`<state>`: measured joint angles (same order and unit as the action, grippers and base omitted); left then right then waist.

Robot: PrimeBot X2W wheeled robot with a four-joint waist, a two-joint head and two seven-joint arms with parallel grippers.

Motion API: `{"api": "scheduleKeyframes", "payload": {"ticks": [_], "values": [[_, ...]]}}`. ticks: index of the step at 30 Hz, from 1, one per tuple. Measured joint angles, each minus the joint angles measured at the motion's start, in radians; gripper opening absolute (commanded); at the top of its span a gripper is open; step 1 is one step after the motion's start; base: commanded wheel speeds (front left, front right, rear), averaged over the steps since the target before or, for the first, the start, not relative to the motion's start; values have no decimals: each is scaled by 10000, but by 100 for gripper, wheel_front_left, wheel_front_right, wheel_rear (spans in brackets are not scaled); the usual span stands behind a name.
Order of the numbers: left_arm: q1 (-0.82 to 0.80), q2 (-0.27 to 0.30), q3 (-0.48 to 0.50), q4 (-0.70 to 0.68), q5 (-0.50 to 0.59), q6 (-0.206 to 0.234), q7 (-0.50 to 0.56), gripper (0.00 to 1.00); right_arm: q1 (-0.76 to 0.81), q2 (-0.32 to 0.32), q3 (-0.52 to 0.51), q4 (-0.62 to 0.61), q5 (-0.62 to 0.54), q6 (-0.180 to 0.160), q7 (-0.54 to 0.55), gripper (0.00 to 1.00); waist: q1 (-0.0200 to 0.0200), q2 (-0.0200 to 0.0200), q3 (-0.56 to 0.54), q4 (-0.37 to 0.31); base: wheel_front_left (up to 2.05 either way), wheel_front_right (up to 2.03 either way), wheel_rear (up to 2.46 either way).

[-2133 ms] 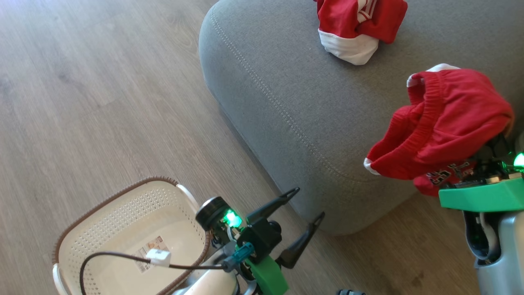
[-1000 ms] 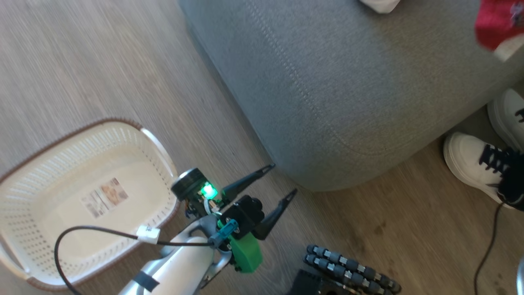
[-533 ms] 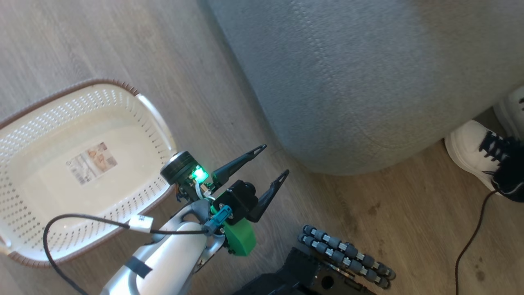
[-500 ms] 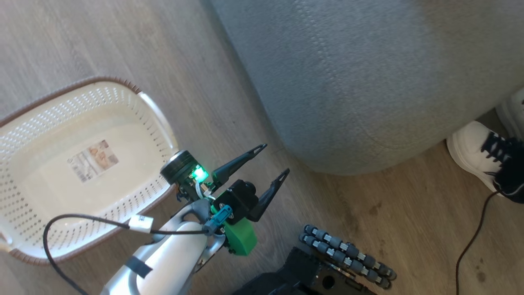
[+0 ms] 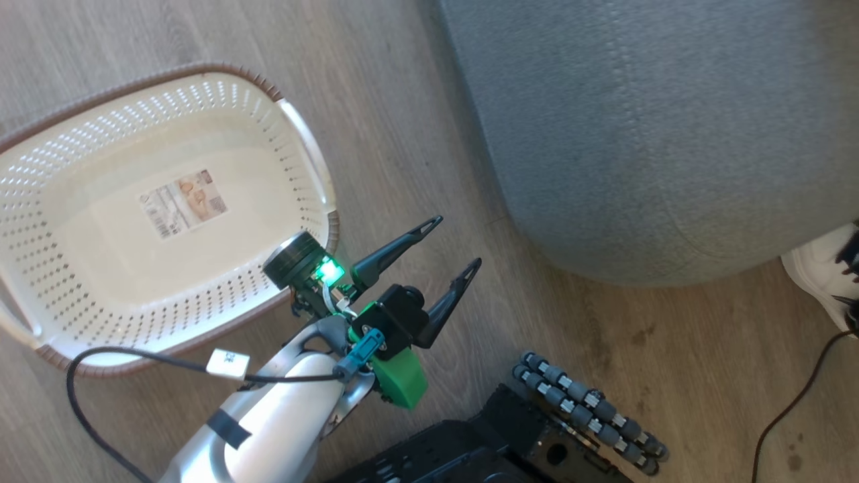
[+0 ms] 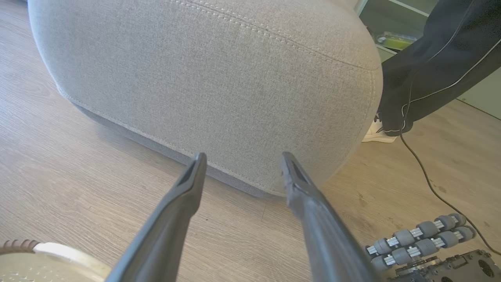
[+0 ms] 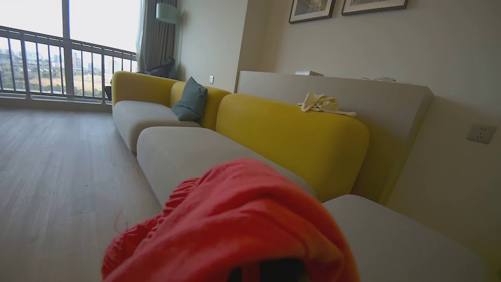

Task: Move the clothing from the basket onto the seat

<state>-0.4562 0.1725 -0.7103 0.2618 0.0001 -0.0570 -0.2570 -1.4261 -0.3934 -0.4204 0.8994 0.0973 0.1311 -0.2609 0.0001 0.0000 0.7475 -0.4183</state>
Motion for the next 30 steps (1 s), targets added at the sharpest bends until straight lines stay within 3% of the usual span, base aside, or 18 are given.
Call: {"api": "scheduleKeyframes", "payload": {"ticks": [4, 11, 21, 22, 23, 30], "values": [[-2, 2, 0, -132, -2, 86, 0, 100, -17, 27, -439, 731, -190, 0, 0, 0, 0, 0, 220, 203, 0, 0, 0], [-3, 0, 12, -215, -109, 178, 0, 100, -6, 174, -288, 3503, -604, 0, 355, 0, -1, 0, 357, 298, 0, 0, 0], [-3, -13, 6, -205, -111, 207, 0, 100, -17, 378, 495, 4025, -523, 0, 1685, 3, -2, 0, 326, 214, 0, 0, 0], [-3, -15, 6, -198, -132, 207, 0, 100, -17, 412, 510, 4048, -395, 0, 1837, 45, -1, 0, 306, 216, 0, 0, 0], [-3, -23, 8, -184, -188, 205, 0, 100, -11, 416, 569, 4077, -320, 0, 1900, 100, -1, 0, 275, 220, 0, 0, 0], [-3, -146, 6, -105, -240, 161, 0, 100, -4, 276, 1170, 4121, -251, 0, 2054, 100, -2, 0, -46, 301, 0, 0, 0]]}}
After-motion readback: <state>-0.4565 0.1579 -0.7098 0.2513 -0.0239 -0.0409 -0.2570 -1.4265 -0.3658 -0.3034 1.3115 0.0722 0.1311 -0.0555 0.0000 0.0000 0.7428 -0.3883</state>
